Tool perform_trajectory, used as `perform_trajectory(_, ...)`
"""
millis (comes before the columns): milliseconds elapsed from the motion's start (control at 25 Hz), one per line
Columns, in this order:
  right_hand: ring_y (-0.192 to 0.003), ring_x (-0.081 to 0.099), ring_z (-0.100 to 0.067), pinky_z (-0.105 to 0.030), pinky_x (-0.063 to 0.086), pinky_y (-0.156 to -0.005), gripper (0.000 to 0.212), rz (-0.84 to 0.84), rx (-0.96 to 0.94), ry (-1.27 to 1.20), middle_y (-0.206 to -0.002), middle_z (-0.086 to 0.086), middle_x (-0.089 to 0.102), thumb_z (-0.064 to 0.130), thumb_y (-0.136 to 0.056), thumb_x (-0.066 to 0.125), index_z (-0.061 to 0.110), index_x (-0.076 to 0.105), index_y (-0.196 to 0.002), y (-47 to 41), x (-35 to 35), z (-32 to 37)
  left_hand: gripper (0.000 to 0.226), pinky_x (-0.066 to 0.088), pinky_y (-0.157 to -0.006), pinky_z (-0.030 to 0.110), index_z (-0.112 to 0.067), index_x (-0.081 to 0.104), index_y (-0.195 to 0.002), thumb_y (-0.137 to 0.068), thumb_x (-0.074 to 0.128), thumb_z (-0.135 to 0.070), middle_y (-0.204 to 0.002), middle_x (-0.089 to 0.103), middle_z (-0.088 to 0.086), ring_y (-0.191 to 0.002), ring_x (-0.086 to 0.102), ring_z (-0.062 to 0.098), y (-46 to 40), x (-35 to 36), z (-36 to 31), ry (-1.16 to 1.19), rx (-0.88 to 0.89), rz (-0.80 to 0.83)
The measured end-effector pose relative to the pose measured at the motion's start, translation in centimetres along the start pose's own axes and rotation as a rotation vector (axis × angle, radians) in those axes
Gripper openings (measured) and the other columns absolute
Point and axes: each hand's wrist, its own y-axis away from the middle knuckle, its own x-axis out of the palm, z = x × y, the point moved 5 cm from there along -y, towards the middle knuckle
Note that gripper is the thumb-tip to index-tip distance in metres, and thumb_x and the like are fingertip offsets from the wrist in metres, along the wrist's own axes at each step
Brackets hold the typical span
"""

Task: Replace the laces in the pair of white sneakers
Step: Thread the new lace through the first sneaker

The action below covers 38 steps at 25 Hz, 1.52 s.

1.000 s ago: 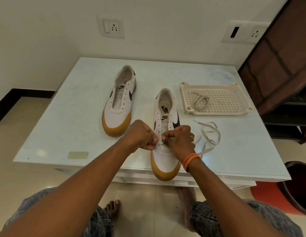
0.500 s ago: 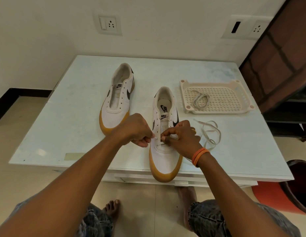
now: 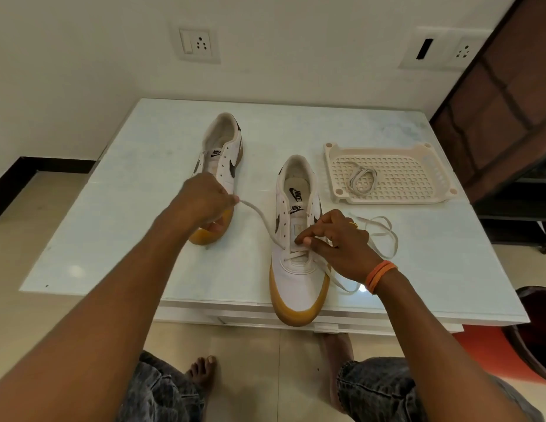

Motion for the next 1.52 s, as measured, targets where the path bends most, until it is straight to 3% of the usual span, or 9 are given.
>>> perform_trajectory(160,-0.097,0.050,-0.016,-0.052,0.040,-0.091,0.069,-0.100,-0.050,-0.054,-0.093,0.011,0.047,-0.003,-0.088,0.043,0.061,0.050,-0.114,-0.4,-0.7,-1.0,0.047,0.061,-0.061,0.038,-0.008,0.050,-0.124,-0.085,0.074,-0.021,-0.115,0.055,0.013,-0.080,0.068,0.029,1.8,5.5,-1.5,-0.166,0.188,0.174)
perform_trajectory(360,-0.093,0.045,-0.012,-0.031,0.017,-0.076,0.083,-0.165,-0.063,0.129,-0.096,0.011,0.049,-0.017,-0.078,0.039,0.056,0.053,-0.117,-0.3,-1.6,-0.9,0.017,0.056,-0.063,0.028,-0.010,0.064,-0.096,-0.084,0.075,-0.016,-0.084,0.067,0.006,-0.070,0.068,0.019,2.6,8.1,-2.7,-0.246,0.372,0.266)
perform_trajectory(560,-0.088,0.046,-0.015,-0.033,0.015,-0.078,0.074,-0.251,-0.123,0.292,-0.094,0.006,0.052,-0.015,-0.080,0.044,0.047,0.064,-0.117,-0.2,-1.9,-0.6,0.008,0.053,-0.078,0.029,-0.014,0.075,-0.093,-0.086,0.071,-0.017,-0.086,0.070,-0.002,-0.079,0.063,0.011,1.4,6.0,-2.3,-0.545,0.512,0.283)
perform_trajectory(800,-0.085,0.041,-0.013,-0.033,0.012,-0.077,0.066,-0.297,-0.124,0.321,-0.088,0.009,0.049,-0.014,-0.082,0.052,0.044,0.068,-0.108,-0.2,-2.5,-0.4,0.018,0.048,-0.075,0.038,-0.012,0.067,-0.105,-0.088,0.065,-0.017,-0.100,0.061,0.010,-0.096,0.057,0.030,-1.7,-1.8,1.0,-0.809,0.179,-0.283)
perform_trajectory(960,-0.086,0.044,-0.015,-0.032,0.012,-0.076,0.058,-0.259,-0.103,0.275,-0.088,0.007,0.051,-0.007,-0.090,0.047,0.044,0.068,-0.109,-0.2,-2.5,-0.2,0.040,0.045,-0.093,0.035,-0.013,0.059,-0.122,-0.085,0.072,-0.020,-0.123,0.049,0.007,-0.110,0.052,0.025,-0.8,2.9,0.0,-0.648,0.366,0.054)
perform_trajectory(1080,-0.085,0.045,-0.014,-0.032,0.013,-0.077,0.055,-0.251,-0.094,0.256,-0.087,0.007,0.050,-0.003,-0.092,0.047,0.045,0.067,-0.109,-0.3,-2.4,-0.3,0.028,0.052,-0.077,0.028,-0.012,0.064,-0.105,-0.082,0.076,-0.022,-0.109,0.064,0.001,-0.086,0.063,0.016,1.5,7.5,-2.0,-0.422,0.491,0.363)
perform_trajectory(1240,-0.086,0.046,-0.014,-0.032,0.014,-0.077,0.051,-0.241,-0.090,0.258,-0.089,0.007,0.052,0.001,-0.093,0.049,0.046,0.066,-0.110,-0.3,-2.4,-0.2,0.013,0.050,-0.057,0.020,-0.008,0.067,-0.084,-0.082,0.076,-0.017,-0.072,0.066,-0.001,-0.060,0.062,0.010,2.0,8.2,-2.6,-0.358,0.488,0.384)
perform_trajectory(1360,-0.087,0.045,-0.014,-0.033,0.014,-0.077,0.049,-0.245,-0.096,0.271,-0.088,0.007,0.051,0.002,-0.092,0.051,0.046,0.067,-0.108,-0.1,-2.7,-0.1,0.006,0.054,-0.061,0.020,-0.011,0.071,-0.082,-0.081,0.076,-0.014,-0.070,0.069,-0.004,-0.062,0.065,0.007,1.3,5.2,-2.4,-0.297,0.450,0.368)
perform_trajectory(1520,-0.088,0.045,-0.013,-0.032,0.012,-0.077,0.047,-0.241,-0.087,0.266,-0.091,0.005,0.052,0.005,-0.092,0.053,0.046,0.067,-0.110,0.0,-2.7,-0.1,0.003,0.037,-0.058,0.014,-0.017,0.073,-0.085,-0.086,0.070,-0.017,-0.078,0.063,-0.009,-0.073,0.056,0.007,-1.0,0.8,-1.4,-0.449,0.393,0.071)
